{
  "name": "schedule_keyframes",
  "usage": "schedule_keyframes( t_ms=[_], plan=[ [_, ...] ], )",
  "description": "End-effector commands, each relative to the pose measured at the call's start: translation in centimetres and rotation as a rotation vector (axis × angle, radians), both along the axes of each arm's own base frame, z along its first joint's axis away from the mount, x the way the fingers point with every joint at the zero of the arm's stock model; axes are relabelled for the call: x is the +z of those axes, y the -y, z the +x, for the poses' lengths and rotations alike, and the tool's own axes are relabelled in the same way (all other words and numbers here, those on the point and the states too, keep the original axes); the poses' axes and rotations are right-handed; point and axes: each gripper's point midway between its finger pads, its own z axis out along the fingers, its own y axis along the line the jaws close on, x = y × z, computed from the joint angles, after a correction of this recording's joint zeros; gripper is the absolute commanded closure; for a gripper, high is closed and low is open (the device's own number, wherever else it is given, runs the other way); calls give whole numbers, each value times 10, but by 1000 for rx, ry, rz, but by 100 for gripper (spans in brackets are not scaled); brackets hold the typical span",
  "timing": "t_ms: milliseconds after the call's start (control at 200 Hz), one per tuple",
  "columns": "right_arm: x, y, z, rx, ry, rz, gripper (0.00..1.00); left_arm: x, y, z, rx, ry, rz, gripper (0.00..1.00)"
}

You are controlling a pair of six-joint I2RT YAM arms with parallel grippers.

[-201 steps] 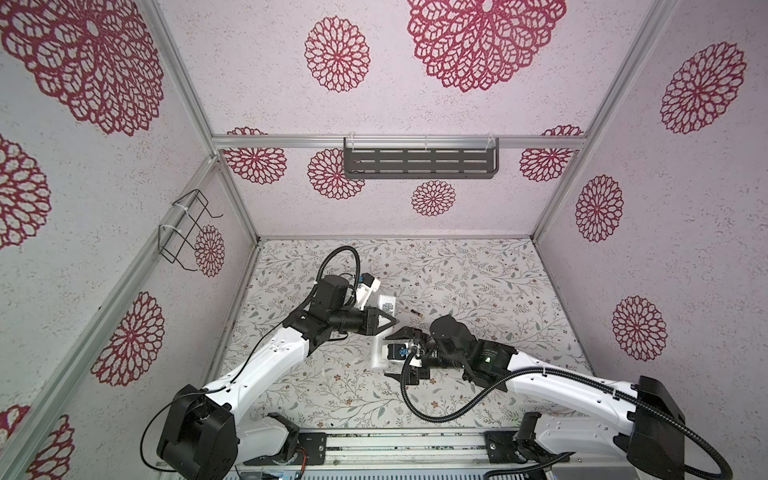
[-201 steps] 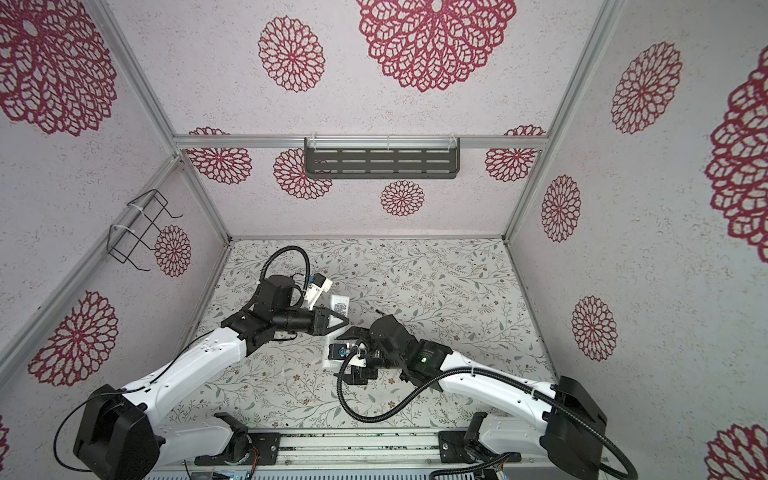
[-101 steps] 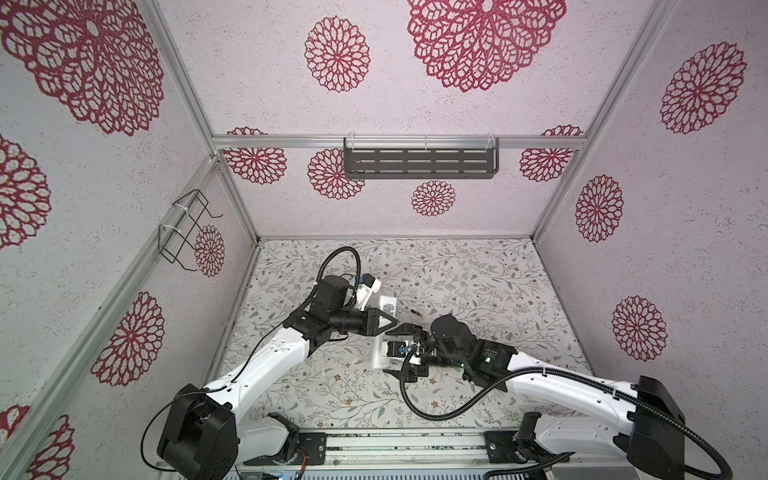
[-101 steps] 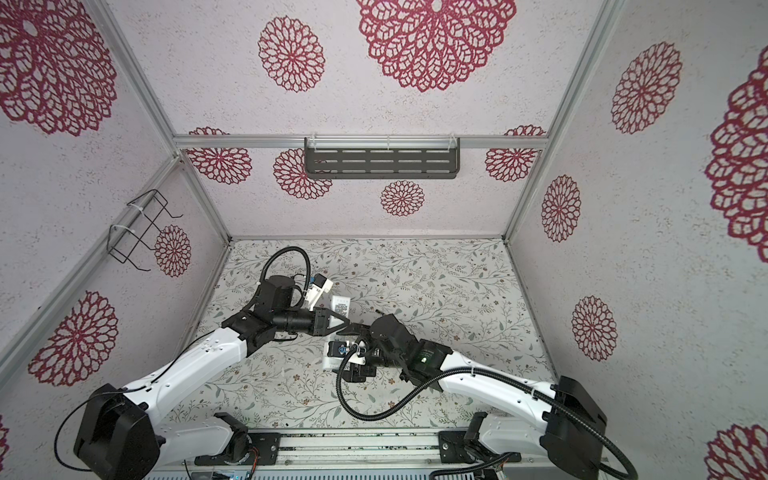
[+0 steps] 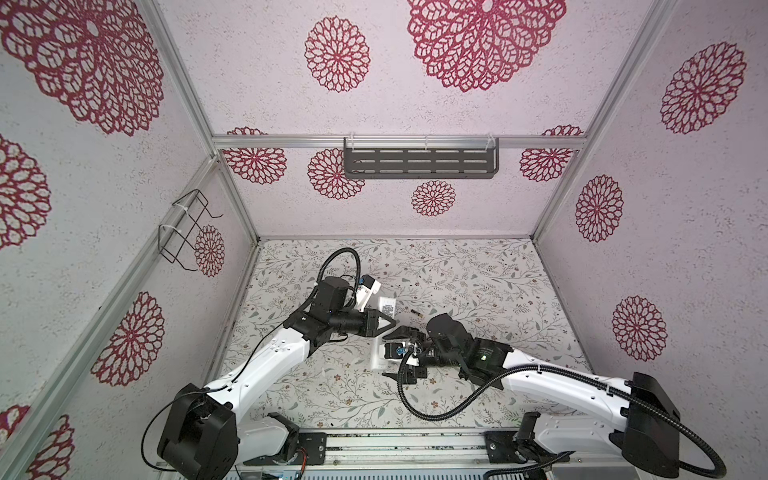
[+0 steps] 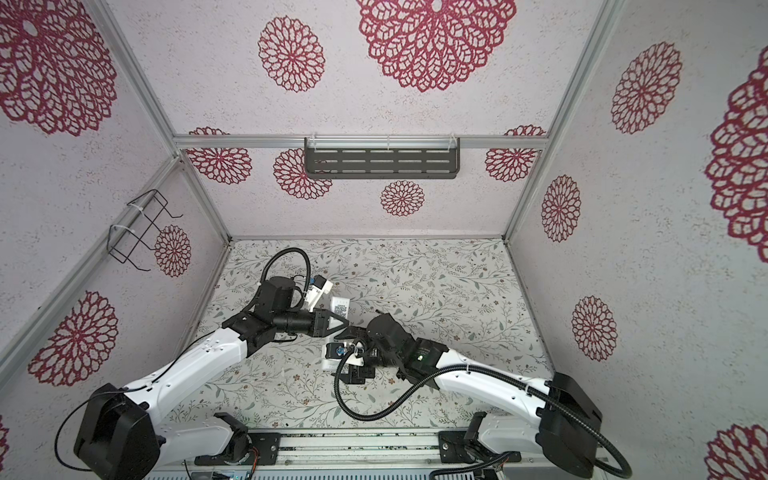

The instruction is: Load the batteries into the remote control

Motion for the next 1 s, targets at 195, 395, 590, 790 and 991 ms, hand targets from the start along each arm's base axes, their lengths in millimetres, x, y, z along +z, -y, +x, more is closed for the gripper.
schedule_keyframes(
  t_ms=[195, 395, 590, 790, 991],
  plan=[
    [-14, -5, -8, 42, -24, -80, 15, 20, 8, -5, -51, 55, -62, 97],
    [-19, -3, -13, 51, -44, -112, 20, 19, 6, -4, -38, 63, -51, 97],
    [-20, 0, -20, 78, -77, -142, 26, 13, 2, 1, -8, 68, -14, 97],
    [-20, 2, -29, 112, -113, -166, 31, 10, 0, 3, 4, 71, 5, 97],
    [-9, 3, -36, 145, -123, -137, 33, 8, 0, 3, 9, 72, 15, 97]
  ],
)
